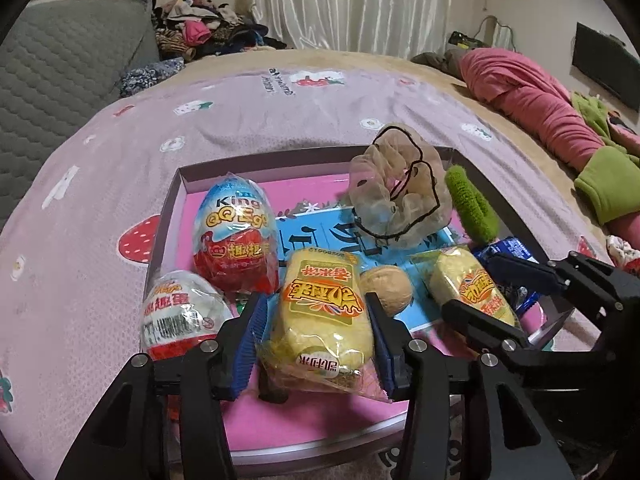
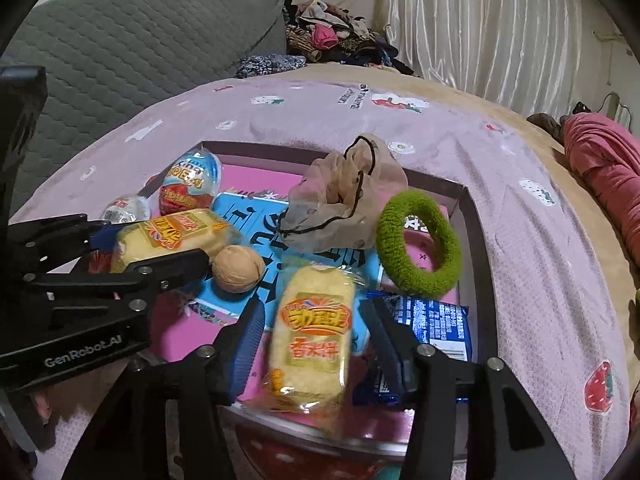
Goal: Organize objects
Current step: 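Open both tools to release the yellow cake packs in the tray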
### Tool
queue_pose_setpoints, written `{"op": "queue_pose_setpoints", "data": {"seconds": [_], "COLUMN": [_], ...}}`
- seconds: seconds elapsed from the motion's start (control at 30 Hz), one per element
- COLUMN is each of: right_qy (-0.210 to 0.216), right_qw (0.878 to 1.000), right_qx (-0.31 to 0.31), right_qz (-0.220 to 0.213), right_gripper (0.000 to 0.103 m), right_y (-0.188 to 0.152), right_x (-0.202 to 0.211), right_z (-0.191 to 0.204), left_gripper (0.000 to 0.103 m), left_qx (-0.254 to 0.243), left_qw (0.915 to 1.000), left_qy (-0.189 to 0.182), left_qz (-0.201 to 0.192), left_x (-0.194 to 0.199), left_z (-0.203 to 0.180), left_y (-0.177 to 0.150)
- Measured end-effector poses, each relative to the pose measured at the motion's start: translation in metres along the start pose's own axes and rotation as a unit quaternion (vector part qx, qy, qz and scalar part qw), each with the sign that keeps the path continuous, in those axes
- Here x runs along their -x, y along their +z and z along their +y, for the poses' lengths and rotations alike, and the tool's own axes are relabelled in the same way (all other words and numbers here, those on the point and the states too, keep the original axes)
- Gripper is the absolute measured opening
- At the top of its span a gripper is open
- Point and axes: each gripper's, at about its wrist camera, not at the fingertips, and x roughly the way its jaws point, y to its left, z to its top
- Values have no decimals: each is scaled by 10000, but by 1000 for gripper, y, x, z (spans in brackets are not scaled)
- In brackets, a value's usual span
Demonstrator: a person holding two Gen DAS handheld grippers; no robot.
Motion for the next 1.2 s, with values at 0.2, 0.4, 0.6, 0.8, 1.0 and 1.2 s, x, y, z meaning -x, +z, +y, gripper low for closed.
{"op": "queue_pose_setpoints", "data": {"seconds": [0.2, 0.4, 0.6, 0.8, 1.0, 1.2], "right_qy": [-129, -194, -188, -198, -268, -265], "right_qw": [9999, 9997, 9986, 9967, 9953, 9950], "right_qx": [64, -73, -282, -422, -530, -534], "right_qz": [-48, -155, -395, -663, -764, -795], "right_gripper": [61, 66, 82, 88, 91, 93], "right_y": [0, 2, 6, 8, 4, 2], "right_x": [8, 18, 38, 61, 84, 106], "right_z": [1, -7, -13, -14, -17, -18], "left_gripper": [60, 75, 83, 85, 103, 103], "left_qx": [6, -7, 127, 233, 161, 134], "left_qw": [9999, 9999, 9992, 9982, 9962, 9957], "left_qy": [-136, -126, 62, 159, 499, 702], "left_qz": [54, -68, -362, -521, -689, -593], "left_x": [2, 14, 39, 61, 83, 99], "left_z": [1, 0, 7, 11, 6, 1], "left_y": [-1, 0, 7, 10, 6, 0]}}
